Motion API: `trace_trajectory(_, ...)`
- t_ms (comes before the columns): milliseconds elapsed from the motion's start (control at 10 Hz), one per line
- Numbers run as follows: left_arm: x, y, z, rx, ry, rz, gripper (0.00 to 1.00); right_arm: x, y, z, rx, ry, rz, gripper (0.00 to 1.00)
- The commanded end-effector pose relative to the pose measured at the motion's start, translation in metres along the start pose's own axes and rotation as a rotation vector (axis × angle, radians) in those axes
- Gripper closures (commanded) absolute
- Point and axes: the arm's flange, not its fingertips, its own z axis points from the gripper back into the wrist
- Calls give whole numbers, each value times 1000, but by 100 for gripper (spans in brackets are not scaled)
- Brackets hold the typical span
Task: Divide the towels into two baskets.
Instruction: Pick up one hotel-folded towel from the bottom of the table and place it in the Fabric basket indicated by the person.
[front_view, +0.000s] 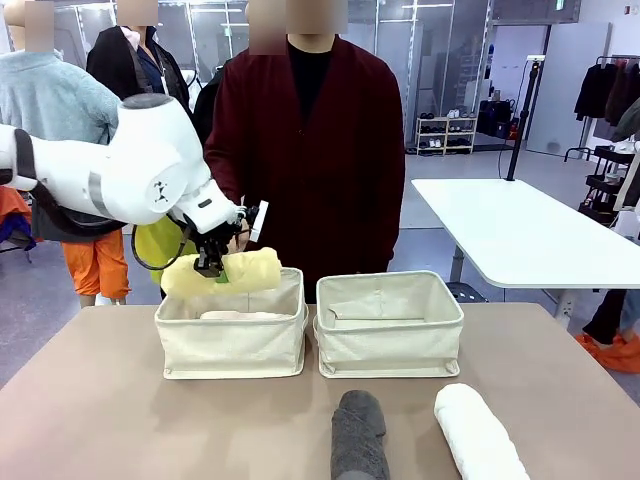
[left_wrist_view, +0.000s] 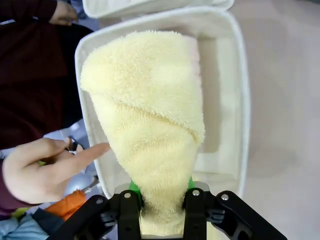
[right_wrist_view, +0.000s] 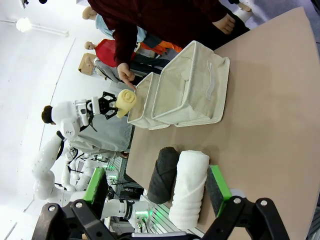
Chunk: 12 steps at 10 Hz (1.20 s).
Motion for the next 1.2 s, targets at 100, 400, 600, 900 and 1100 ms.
trace_trajectory(100, 3, 30, -24, 32, 53, 57, 55, -1, 3, 1, 7, -4, 7, 0)
trace_trajectory(400, 6, 33, -37, 17, 80, 46, 0, -1, 3, 1, 7, -4, 7, 0)
trace_trajectory(600, 4, 27, -33, 35, 121, 65, 0, -1, 3, 1, 7, -4, 7, 0)
trace_trajectory(900, 7, 30, -39, 18, 78, 37, 0, -1, 3, 1, 7, -4, 7, 0)
trace_trajectory(1100, 7, 30, -39, 18, 78, 37, 0, -1, 3, 1, 7, -4, 7, 0)
